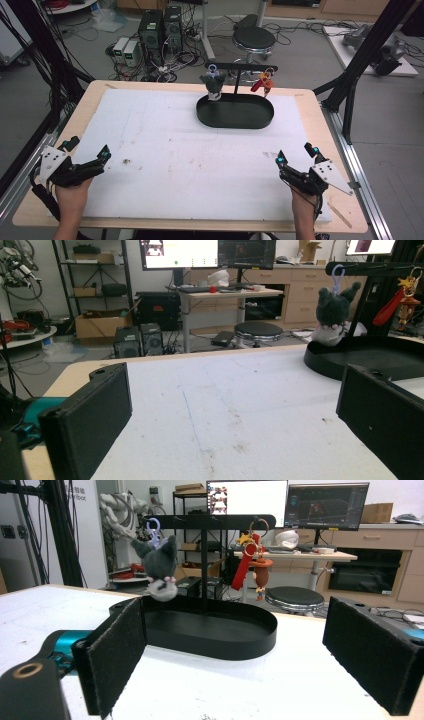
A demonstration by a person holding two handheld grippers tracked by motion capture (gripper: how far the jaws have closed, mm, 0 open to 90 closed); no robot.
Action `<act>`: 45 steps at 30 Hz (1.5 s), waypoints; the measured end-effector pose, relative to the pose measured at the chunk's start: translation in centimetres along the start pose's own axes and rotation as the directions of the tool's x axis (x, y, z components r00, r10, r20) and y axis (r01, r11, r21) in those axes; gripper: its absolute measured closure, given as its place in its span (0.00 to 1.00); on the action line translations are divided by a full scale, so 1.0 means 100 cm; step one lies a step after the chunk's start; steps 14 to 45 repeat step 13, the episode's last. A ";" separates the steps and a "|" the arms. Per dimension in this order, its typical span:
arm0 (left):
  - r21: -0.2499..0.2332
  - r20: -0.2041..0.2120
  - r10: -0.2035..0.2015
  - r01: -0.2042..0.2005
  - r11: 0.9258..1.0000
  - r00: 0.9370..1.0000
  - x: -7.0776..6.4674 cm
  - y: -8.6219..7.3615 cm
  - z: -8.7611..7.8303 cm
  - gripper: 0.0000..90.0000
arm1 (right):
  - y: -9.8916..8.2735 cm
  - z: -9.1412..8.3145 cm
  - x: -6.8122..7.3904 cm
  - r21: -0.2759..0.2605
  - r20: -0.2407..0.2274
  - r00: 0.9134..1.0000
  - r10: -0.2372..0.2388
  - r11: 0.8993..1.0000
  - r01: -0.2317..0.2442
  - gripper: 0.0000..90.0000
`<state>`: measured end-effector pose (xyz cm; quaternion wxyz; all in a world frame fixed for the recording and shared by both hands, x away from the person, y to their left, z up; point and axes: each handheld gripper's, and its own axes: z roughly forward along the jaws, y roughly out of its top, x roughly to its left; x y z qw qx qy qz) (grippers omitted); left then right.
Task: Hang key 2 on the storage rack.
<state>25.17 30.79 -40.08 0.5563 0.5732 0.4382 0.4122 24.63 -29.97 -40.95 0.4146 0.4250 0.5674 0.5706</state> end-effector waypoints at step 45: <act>-0.004 0.001 -0.011 0.011 1.000 1.000 0.001 -0.001 0.002 0.02 | -0.001 0.001 0.001 0.009 -0.003 1.000 -0.019 1.000 0.019 0.11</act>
